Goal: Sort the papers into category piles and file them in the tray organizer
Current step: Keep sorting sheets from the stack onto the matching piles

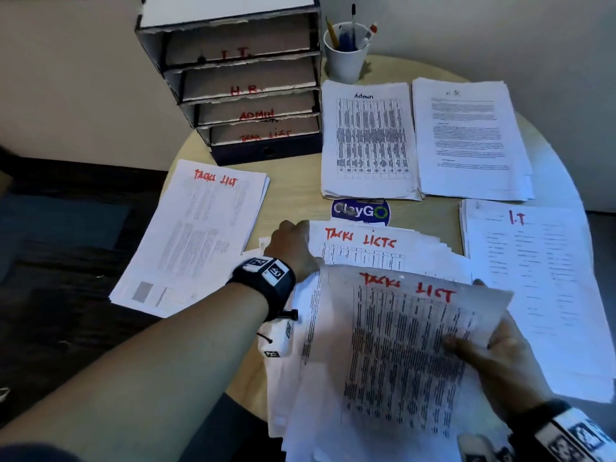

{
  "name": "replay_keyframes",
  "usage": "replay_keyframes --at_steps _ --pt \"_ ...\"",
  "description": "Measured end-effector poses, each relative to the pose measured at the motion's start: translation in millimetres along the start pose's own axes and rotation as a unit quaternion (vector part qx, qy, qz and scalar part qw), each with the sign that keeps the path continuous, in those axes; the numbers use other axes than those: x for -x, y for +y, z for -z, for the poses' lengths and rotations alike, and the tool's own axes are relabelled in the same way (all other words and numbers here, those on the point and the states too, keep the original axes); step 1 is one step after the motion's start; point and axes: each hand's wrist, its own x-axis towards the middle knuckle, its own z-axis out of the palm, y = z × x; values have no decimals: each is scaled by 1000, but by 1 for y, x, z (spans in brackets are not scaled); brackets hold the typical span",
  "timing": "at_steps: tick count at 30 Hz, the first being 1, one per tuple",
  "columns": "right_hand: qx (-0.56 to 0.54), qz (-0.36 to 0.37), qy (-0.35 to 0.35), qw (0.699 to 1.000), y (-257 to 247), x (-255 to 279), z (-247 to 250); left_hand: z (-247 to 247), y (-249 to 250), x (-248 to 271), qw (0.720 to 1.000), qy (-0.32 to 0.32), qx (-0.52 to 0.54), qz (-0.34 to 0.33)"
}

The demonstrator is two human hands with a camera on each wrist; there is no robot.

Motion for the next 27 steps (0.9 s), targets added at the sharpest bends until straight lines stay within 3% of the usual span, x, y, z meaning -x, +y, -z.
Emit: replay_keyframes --at_steps 5,10,22,27 --pt "11 11 -19 1000 0 7 -1 1 8 -8 998 27 38 44" --pt "14 -6 -14 1000 4 8 0 8 12 -17 997 23 61 38" --pt "47 11 -30 998 0 10 -2 6 6 -3 977 154 -29 -142" --pt "10 13 -15 1000 5 7 -2 5 3 -2 979 118 -71 -150"
